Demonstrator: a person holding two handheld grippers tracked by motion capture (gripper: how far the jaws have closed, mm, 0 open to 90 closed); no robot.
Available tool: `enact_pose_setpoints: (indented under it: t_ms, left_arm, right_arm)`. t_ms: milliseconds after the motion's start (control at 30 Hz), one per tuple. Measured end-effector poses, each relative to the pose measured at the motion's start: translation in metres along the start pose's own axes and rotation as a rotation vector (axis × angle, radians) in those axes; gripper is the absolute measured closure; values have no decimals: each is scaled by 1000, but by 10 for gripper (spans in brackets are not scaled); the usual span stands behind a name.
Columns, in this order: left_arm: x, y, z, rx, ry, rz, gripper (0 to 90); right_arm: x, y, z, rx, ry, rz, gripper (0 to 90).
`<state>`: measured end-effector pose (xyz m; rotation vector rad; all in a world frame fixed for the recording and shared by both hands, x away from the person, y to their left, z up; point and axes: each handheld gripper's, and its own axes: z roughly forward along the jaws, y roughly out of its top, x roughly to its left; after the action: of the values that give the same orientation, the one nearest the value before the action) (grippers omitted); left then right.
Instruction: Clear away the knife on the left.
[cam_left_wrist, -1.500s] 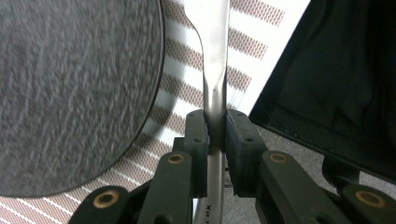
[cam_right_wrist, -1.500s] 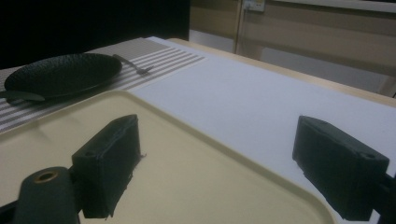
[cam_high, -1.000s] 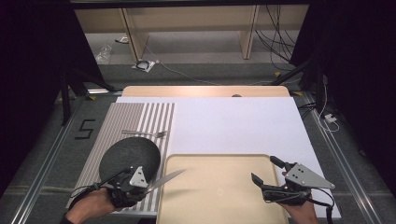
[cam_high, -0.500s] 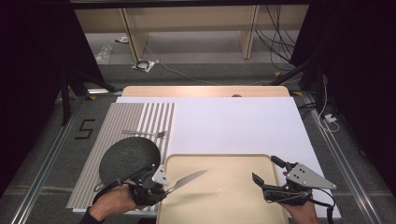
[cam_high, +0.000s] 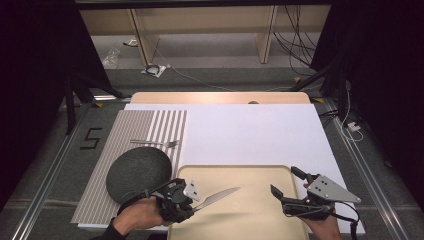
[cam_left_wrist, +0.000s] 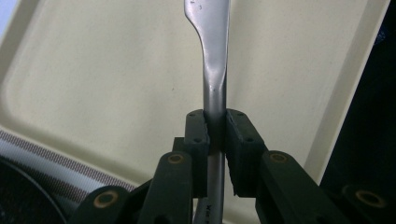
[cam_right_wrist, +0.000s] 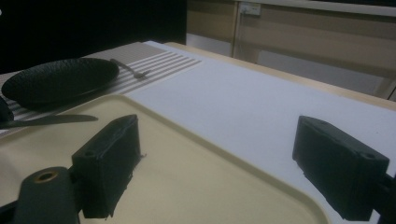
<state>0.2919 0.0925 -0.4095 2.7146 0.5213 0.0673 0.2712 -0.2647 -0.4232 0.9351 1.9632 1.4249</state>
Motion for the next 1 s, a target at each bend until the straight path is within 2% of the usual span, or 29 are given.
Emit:
enact_pose_setpoints:
  t_ms: [200,400,700,1000]
  left_arm:
    - [-6,8,6,17,-14,20,791]
    - [-10,13,10,27,-15,20,790]
    - [-19,19,19,49,-41,18,791]
    - [-23,21,32,95,-66,31,791]
  right_arm:
    - [0,1,-1,-7,1,0,159]
    - [0,1,-2,-6,-6,-1,159]
    - [0,1,-2,-9,-8,-2,159]
    - [0,1,-2,-10,-6,-4,159]
